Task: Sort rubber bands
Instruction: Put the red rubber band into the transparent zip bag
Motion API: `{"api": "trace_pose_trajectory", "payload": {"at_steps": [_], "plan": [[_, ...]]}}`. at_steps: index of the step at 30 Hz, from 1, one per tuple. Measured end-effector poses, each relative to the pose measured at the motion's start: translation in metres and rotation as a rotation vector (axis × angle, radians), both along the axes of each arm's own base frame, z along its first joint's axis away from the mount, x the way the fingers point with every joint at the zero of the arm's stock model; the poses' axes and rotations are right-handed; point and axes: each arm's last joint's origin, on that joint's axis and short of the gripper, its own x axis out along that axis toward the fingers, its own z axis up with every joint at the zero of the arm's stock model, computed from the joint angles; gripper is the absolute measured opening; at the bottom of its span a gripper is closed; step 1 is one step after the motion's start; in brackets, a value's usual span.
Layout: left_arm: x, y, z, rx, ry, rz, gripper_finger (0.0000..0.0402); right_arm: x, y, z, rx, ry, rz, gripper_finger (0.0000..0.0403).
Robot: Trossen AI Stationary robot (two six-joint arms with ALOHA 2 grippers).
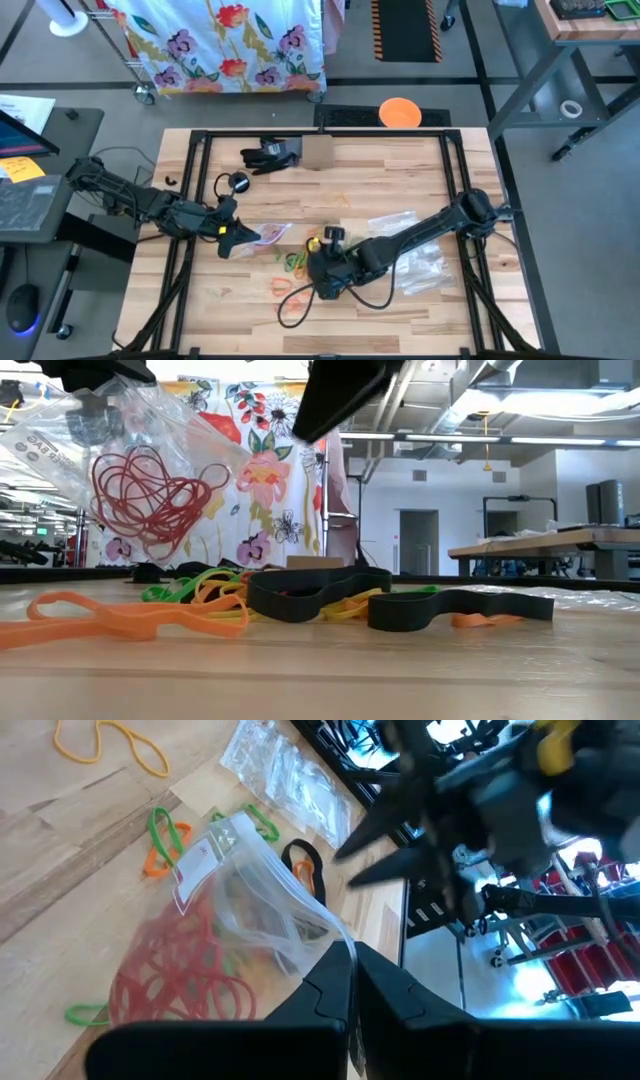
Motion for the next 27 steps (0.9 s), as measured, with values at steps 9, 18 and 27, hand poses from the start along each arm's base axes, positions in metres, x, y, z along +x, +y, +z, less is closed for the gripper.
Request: {"api": "trace_pose_trajectory", "payload": {"at_steps": [9,18,27], "plan": [[0.000,0.000,0.000,-0.009,0.001,0.010,0.0000,0.004,-0.017,-0.046,0.062,-0.027,0.033,0.0113],[0.000,0.000,0.000,-0.008,0.000,0.017,0.0000,0.004,-0.031,-0.071,0.156,-0.060,0.047,0.0113],[0.000,0.000,0.000,-0.005,0.000,0.018,0.0000,0.000,-0.031,-0.082,0.183,-0.077,0.037,0.0113]]}}
